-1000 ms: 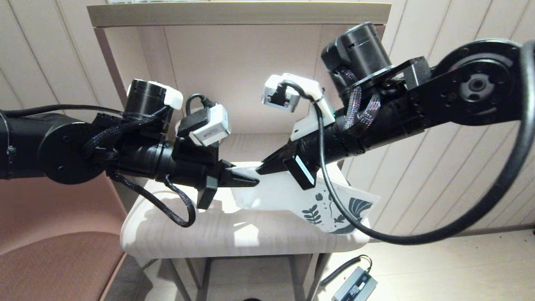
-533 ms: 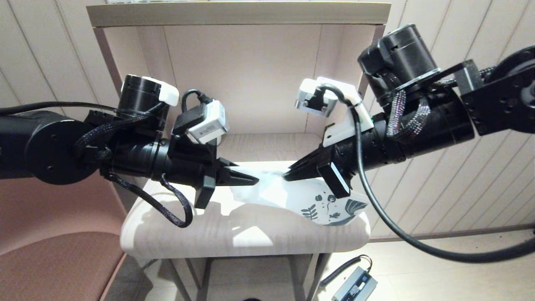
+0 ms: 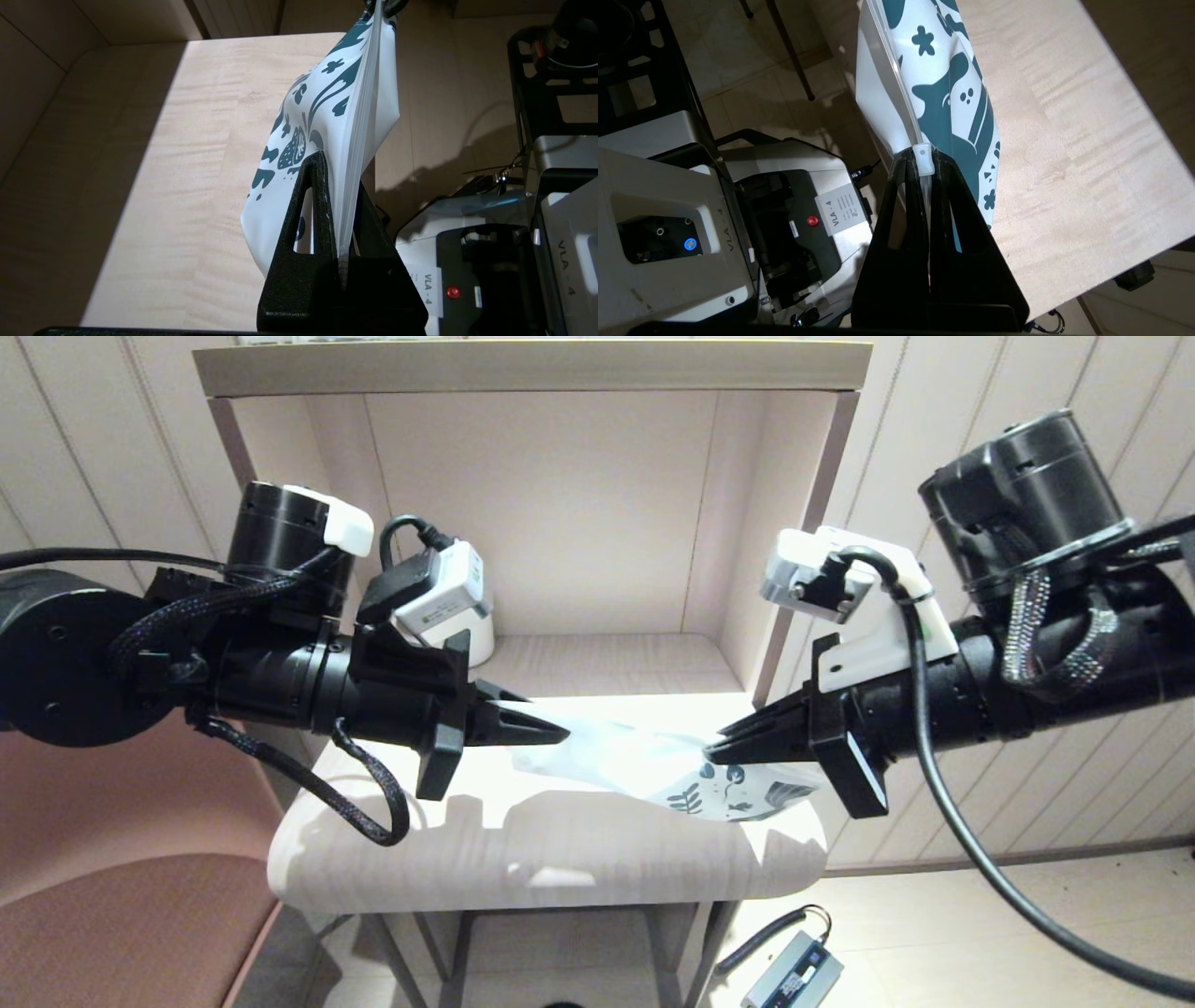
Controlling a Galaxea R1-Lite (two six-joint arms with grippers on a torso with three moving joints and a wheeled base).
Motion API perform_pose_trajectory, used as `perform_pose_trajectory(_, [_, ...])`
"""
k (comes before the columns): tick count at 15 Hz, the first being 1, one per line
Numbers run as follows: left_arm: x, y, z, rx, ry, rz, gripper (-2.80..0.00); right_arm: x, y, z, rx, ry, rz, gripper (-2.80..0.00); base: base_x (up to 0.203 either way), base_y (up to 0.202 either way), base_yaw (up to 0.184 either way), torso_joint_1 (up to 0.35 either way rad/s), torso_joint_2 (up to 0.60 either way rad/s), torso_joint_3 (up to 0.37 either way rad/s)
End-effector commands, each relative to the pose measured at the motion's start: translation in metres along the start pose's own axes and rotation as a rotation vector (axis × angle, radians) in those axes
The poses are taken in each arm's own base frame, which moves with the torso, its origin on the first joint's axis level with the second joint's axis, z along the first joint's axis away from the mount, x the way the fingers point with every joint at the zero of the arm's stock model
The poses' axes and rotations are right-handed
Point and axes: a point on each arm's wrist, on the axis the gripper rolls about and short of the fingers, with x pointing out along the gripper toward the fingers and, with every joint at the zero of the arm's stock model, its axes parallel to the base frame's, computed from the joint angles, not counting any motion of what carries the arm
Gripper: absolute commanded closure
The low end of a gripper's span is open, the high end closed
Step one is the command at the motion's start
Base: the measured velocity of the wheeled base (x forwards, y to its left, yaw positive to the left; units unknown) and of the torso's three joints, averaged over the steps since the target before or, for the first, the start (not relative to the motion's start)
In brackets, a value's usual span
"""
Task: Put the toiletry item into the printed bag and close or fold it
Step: Close the strorage bag and place it on the desk
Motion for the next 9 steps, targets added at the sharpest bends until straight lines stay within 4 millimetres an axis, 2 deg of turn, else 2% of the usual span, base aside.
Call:
perform_pose_trajectory(1, [-0.004, -0.004, 0.003, 0.011, -0.008, 0.001, 0.0, -0.016, 0.005, -0.008, 0.004, -0.004, -0.014, 0.0, 0.0, 0.0, 0.0, 0.0, 0.0, 0.0])
perform_pose_trajectory(9, [-0.008, -0.007, 0.006, 0.017, -0.013, 0.004, 0.0, -0.037, 0.012, -0.033, 0.04, 0.02, -0.044, 0.0, 0.0, 0.0, 0.0, 0.0, 0.0, 0.0])
